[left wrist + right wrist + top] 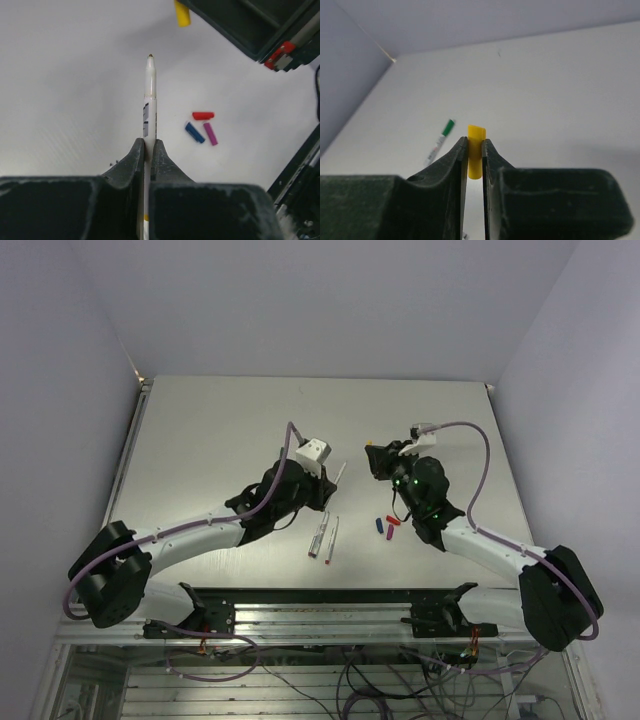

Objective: Insert the pens into the pen caps

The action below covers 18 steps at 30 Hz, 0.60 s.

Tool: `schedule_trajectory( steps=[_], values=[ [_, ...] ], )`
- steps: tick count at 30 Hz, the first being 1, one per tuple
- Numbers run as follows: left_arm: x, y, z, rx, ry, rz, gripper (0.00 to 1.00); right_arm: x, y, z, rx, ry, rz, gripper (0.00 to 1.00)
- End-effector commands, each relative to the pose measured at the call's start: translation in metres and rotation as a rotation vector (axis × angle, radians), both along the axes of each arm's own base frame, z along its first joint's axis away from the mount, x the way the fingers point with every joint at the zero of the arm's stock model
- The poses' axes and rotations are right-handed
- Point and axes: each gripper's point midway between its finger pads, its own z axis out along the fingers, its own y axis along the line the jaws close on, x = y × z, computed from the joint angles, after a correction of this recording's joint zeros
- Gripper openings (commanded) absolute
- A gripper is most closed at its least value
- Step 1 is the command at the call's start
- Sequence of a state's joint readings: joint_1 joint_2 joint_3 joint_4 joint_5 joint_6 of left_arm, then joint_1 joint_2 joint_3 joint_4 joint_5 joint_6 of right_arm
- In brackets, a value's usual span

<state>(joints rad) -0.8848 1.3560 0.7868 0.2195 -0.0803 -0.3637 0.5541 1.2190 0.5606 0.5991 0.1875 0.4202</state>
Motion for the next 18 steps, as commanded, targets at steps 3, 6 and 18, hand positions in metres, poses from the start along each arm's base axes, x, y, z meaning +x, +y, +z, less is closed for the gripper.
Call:
schedule_trajectory(
  steps=[3, 6, 18],
  values=[
    [-0.004, -0.020, 0.039, -0.179, -0.080, -0.067, 0.07, -0.010, -0.004, 0.056, 0.240, -0.216, 0.004, 0.05],
    [-0.004, -0.025, 0.043, -0.212, -0.092, -0.079, 0.07, -0.014, -0.005, 0.066, 0.301, -0.253, 0.012, 0.00],
    [-0.006, -0.041, 0.060, -0.308, -0.129, -0.139, 0.07, -0.031, 0.004, 0.088, 0.463, -0.343, 0.115, 0.00]
  ],
)
